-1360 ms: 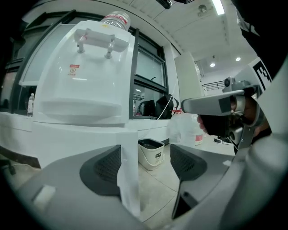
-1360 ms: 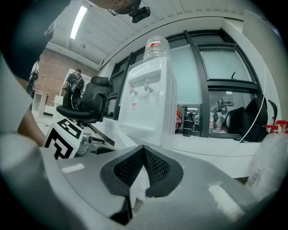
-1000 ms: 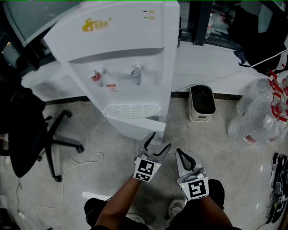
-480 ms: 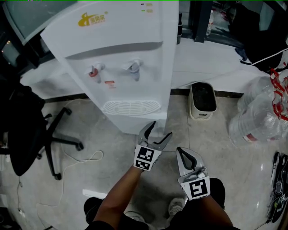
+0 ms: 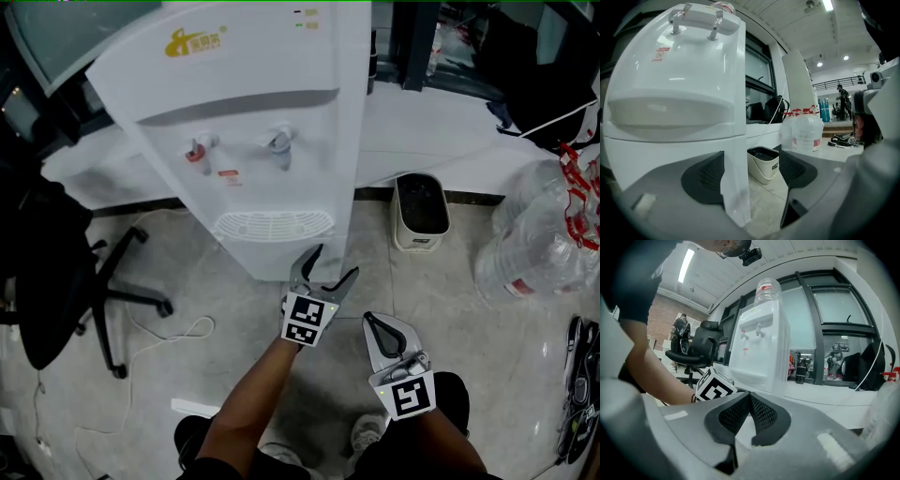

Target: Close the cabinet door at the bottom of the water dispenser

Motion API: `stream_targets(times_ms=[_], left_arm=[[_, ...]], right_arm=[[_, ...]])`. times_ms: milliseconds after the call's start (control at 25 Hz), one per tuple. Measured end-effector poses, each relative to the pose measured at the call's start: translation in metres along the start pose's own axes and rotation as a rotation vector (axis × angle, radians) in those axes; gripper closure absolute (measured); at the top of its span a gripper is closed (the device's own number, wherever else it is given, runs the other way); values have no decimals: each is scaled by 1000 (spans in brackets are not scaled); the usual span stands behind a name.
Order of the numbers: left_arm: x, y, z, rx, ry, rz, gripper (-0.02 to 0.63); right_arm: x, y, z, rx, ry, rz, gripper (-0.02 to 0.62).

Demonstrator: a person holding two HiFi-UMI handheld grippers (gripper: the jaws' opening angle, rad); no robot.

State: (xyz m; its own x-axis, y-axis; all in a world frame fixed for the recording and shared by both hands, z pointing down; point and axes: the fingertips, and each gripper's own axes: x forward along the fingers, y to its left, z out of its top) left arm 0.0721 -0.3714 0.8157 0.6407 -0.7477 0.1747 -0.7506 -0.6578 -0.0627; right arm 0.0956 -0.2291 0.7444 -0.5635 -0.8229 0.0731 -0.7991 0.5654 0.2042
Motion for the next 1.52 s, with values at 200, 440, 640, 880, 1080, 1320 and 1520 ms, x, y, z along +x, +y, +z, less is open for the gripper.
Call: stream_targets(times_ms=[200,440,640,880,1080,1320,1520], left_arm=[[-21,-10,6,-38,-37,7,222],[-67,-34,28,-44,-92,-6,294],[-119,-38,85,5,-116,15,382],[-189,-16,196,-27,-101,154,535],[-250,-8,296,-65,-49,183,589],[-318,8,419,-88,-36,240,589],[-360,-9,488,-130,-34,273,589]], right_arm=[[4,-2,-1,30,-4,-2,592],[10,2,1,105,5,-23,592],[13,17,50,119,-27,-5,592],[14,21,193,202,-39,5,592],[-1,10,308,196,-5,51,592],[-12,2,430,112,9,163,592],[-40,3,498,95,27,183,593]])
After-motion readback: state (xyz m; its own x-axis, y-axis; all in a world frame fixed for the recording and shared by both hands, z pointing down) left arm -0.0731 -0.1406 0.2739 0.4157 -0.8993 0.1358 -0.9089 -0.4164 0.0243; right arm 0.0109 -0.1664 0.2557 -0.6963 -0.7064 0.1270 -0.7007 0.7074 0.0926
